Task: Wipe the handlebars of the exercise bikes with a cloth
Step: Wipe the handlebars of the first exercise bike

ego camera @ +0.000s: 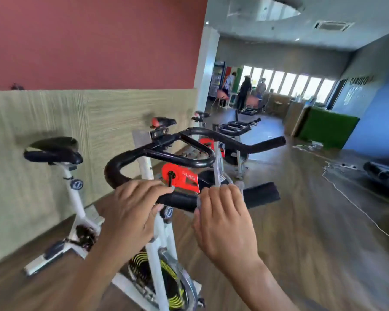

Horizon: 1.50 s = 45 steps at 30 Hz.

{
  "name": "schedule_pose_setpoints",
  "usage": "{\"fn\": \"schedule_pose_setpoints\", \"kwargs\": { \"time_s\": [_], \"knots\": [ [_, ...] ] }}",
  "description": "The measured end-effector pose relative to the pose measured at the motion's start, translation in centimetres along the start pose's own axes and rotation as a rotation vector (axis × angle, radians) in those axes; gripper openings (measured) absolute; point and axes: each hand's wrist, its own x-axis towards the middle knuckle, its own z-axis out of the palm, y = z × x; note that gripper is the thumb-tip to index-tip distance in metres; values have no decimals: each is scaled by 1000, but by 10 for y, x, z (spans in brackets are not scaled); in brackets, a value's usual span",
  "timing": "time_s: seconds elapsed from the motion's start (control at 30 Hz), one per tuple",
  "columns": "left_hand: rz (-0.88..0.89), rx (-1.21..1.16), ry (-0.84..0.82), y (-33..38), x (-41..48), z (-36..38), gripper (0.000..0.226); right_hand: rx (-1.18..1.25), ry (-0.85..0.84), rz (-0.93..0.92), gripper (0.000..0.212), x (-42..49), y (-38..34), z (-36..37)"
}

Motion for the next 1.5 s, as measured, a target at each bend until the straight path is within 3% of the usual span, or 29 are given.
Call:
{"fn": "schedule_pose_setpoints", "kwargs": {
  "time_s": [0.17,0.27,0.37,0.53,0.7,0.87,1.0,1.13,1.33,1.5],
  "knots": [
    [-115,-85,-125,8,2,-12,35,61,-203,-27,38,12,3,-22],
    [-179,-159,-190,10,-1,-18,40,235,-371,13,49,36,-18,-25],
    [-301,-258,-201,19,-6,-21,45,394,-430,-37,53,49,-17,-27],
    [-321,-261,-147,58,7,-11,47,135,-476,-31,64,34,24,-37],
    [-208,-64,-211,91,26,8,50,51,-410,-14,56,22,44,-41],
    [-111,111,-213,69,23,8,45,41,-372,12,45,14,44,-43],
    [-173,186,-134,30,19,-7,46,50,-280,38,43,13,41,-40],
    [-283,185,-80,58,21,5,39,69,-224,103,39,17,32,-42],
    [-98,186,-113,12,16,-7,39,64,-183,91,35,13,34,-35],
    [-278,174,-24,-1,11,-4,46,38,-180,155,31,17,22,-37]
  ]
}}
